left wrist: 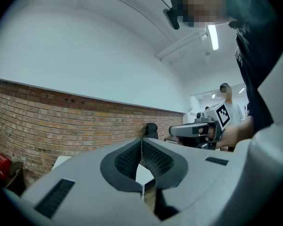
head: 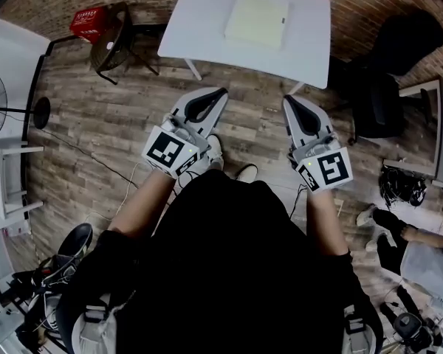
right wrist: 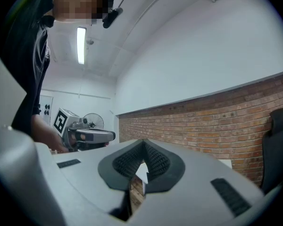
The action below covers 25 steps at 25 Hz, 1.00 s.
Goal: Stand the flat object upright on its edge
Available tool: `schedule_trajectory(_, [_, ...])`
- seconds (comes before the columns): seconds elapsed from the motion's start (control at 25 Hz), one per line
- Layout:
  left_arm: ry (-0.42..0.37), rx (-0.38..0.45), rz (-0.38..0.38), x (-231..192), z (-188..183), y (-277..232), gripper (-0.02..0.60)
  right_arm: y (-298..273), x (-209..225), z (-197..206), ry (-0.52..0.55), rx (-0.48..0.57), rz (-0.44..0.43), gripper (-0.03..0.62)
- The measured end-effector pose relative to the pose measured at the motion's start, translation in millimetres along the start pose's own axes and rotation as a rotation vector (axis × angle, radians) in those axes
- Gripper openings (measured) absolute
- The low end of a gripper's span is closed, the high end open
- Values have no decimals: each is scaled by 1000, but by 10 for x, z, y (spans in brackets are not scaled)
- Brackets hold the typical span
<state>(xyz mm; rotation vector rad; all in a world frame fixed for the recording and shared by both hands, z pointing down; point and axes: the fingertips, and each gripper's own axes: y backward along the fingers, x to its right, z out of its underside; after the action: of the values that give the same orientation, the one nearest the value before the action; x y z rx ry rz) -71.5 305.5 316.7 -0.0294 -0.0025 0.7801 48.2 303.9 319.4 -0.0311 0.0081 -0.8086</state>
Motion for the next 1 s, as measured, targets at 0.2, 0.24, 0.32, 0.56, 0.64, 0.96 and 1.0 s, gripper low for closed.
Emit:
schedule_trajectory(0.2, [3,5,9,-260,-1,-44,22,-200,66,7,-9,-12,26,9])
schedule_trajectory(0.24, [0,6,12,-312,2,-60,21,-245,76,14,-10,-15,29,9])
schedule_trajectory(0.32, [-4,4,22,-420,23,-93,23,-346,92,33,-9,-25,36,9])
schedule_trajectory(0.56, [19,-5,38,-762,74,-152,21,-705,122,71,-10,-50,48,9])
schedule_trajectory(0.64, [20,-9,46,-872,88,-190,22,-830,147,86,-13,-54,50,10])
schedule_trajectory(0.96, [18,-15,79,-1358,141,-252,21,-1339,153,127,-22,-84,56,10])
schedule_trajectory(1.0, [19,-14,83,-1419,148,-254,22,-1399,145,136,-21,-90,59,10])
